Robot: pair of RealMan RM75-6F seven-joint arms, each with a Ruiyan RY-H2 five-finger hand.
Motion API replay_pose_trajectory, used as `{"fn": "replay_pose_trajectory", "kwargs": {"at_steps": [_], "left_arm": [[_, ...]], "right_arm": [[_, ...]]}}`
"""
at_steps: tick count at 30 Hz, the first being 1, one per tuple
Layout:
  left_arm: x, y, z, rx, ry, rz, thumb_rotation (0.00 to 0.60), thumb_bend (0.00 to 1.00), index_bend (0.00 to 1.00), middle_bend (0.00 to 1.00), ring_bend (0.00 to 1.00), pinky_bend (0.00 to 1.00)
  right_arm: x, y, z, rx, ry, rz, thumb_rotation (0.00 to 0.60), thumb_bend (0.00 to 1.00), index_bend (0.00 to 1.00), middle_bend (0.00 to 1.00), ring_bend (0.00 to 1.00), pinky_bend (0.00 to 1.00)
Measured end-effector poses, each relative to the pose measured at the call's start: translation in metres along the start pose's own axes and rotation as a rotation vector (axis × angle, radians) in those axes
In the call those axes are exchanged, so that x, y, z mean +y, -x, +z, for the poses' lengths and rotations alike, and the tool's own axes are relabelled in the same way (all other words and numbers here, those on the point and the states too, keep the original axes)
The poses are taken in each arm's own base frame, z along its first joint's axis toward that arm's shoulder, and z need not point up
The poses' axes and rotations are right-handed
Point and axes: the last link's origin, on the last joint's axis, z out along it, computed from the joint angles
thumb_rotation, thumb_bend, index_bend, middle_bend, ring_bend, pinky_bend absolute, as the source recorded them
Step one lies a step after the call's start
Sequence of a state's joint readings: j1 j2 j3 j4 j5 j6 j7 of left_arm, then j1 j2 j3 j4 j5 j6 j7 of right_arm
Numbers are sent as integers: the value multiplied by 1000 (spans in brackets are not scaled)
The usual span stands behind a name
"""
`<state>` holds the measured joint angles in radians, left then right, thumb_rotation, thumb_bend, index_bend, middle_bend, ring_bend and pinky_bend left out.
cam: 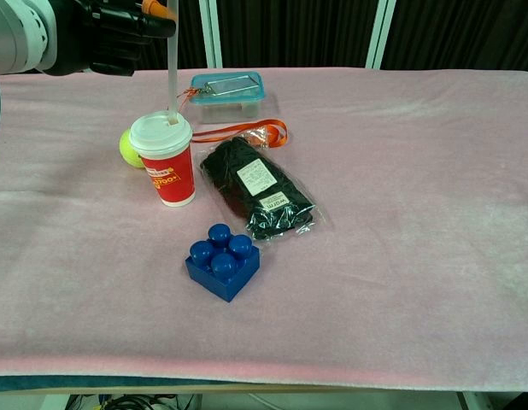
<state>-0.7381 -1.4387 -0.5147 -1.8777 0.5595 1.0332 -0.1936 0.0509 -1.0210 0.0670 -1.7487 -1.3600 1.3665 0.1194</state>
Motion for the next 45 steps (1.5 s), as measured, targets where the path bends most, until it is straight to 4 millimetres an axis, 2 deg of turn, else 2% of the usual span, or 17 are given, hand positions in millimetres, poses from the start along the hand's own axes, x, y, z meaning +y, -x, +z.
{"fn": "replay_pose_trajectory", "kwargs": {"at_steps": [45], "left_arm": [[-6,1,2,4,-14,-24,600,391,587,1000,1000,1000]], "right_arm": [[-1,0,0,2,-10,7,600,177,0,0,0,166]]}}
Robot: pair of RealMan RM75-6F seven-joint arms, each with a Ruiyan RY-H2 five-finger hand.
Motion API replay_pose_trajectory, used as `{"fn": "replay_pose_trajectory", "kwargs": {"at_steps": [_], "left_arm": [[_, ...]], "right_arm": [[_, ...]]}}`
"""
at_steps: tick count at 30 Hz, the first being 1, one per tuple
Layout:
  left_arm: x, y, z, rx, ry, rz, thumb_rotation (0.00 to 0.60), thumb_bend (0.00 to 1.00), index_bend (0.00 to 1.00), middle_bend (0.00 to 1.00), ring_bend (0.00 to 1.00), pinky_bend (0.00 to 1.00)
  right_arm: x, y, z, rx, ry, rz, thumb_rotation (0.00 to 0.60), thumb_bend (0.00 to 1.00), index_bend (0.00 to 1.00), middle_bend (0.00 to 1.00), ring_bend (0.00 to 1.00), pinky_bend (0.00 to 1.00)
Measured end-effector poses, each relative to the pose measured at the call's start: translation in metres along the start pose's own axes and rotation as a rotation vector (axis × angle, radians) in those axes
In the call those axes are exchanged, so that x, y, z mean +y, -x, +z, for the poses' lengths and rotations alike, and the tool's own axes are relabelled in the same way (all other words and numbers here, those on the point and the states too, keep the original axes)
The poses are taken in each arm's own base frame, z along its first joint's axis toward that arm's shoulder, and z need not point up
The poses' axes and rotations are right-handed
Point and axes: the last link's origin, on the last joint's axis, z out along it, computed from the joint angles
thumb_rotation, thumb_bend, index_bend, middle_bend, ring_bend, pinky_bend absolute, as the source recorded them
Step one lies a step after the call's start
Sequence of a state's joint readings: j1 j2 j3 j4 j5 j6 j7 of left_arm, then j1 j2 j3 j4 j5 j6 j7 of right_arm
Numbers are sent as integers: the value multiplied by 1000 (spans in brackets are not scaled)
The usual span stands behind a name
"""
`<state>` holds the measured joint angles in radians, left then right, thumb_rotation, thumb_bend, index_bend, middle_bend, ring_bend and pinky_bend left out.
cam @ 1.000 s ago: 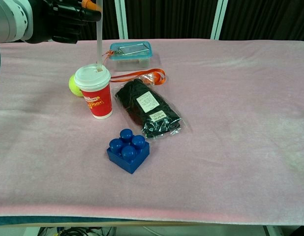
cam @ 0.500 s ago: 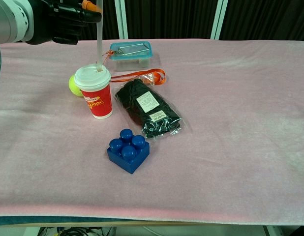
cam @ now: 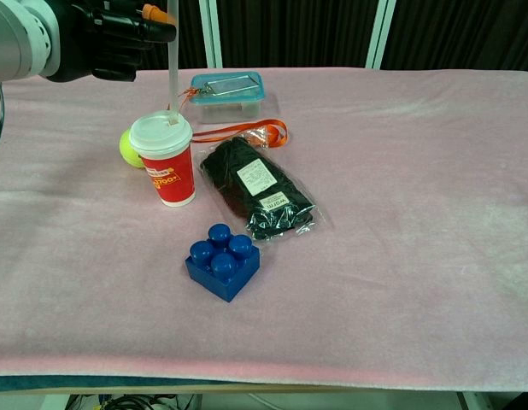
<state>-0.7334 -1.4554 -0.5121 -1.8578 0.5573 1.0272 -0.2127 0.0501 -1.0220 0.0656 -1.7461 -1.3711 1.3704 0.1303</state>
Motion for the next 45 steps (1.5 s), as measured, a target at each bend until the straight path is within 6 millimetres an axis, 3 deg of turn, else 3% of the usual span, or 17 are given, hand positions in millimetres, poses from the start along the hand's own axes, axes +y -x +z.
{"fn": "replay_pose_trajectory", "kwargs": {"at_steps": [5,11,30,36,39,42,45], "left_arm": [[-3,1,0,-2,1,7,600,369,574,1000,1000,1000],[-6,1,1,-1,11,23,600,251,512,1000,1000,1000],[-10,-9,-3,22,25,26,600,248,485,1000,1000,1000],[0,-15,-9,31,81,66,600,178,433,984,944,952],[5,-21,-15,42,139,154,600,130,404,785,761,778],[10,-29,-24,63,211,297,600,115,337,412,388,475],[8,-42,-38,103,279,489,600,104,208,178,160,236]], "right_arm": [[0,0,0,0,0,1,600,177,0,0,0,166],[0,0,0,-1,1,4,600,176,0,0,0,166],[0,0,0,3,0,4,600,177,0,0,0,166],[0,-1,0,2,1,2,600,177,0,0,0,166],[0,0,0,2,-1,-1,600,177,0,0,0,166],[1,0,0,1,-1,-7,600,178,0,0,0,166],[1,0,0,0,0,-14,600,176,0,0,0,166]]}}
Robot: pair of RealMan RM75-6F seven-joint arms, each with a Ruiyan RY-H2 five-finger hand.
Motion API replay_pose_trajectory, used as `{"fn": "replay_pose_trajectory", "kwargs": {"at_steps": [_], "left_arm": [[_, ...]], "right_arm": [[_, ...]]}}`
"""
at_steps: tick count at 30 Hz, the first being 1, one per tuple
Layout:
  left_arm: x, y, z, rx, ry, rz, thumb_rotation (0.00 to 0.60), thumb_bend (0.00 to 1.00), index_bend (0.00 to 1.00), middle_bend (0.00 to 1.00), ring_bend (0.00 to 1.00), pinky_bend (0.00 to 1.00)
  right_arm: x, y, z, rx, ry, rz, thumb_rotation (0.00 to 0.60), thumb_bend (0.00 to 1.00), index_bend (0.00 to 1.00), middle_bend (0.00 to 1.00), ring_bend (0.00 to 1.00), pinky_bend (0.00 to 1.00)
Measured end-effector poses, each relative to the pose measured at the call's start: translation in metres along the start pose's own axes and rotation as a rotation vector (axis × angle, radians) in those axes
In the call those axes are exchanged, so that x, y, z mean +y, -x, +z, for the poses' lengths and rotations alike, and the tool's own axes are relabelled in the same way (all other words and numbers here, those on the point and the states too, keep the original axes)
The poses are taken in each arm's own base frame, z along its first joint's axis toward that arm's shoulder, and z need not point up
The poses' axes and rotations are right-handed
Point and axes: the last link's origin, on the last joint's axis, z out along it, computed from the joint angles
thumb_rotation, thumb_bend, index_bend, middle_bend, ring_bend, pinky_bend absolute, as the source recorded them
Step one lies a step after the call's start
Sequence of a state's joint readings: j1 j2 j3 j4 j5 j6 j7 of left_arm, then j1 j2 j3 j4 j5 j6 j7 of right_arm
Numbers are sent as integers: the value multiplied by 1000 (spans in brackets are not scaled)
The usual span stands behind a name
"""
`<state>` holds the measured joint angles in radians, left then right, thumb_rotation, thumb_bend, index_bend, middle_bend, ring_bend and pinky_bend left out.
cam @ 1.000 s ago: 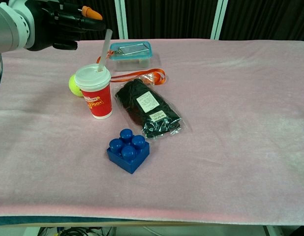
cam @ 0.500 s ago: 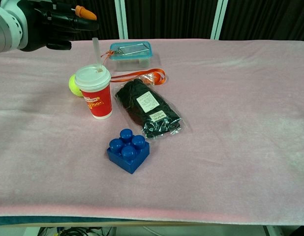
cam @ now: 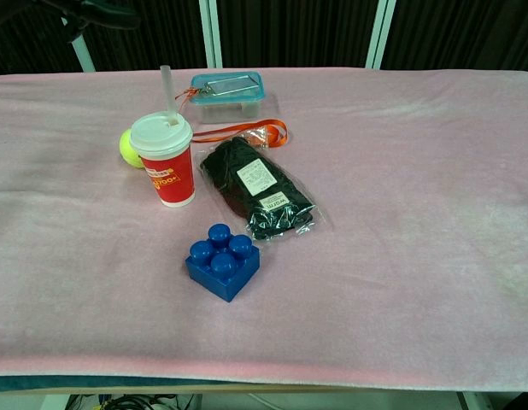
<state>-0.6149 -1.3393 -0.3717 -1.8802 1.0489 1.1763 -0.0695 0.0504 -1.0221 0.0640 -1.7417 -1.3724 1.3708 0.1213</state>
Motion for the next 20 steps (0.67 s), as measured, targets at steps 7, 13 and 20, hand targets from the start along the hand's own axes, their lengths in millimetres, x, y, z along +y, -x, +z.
{"fn": "replay_pose_trajectory", "kwargs": {"at_steps": [7,13,20], "left_arm": [[-46,-40,-65,72,-7,510,600,50,0,0,0,7],[-84,-58,-125,74,-122,684,600,50,0,0,0,0],[-115,-63,-164,62,-195,732,600,50,0,0,0,0]], "right_arm": [[0,0,1,6,-10,-32,600,176,0,0,0,166],[-1,0,1,22,-19,-56,600,176,0,0,0,166],[0,1,0,33,-23,-63,600,177,0,0,0,166]]}}
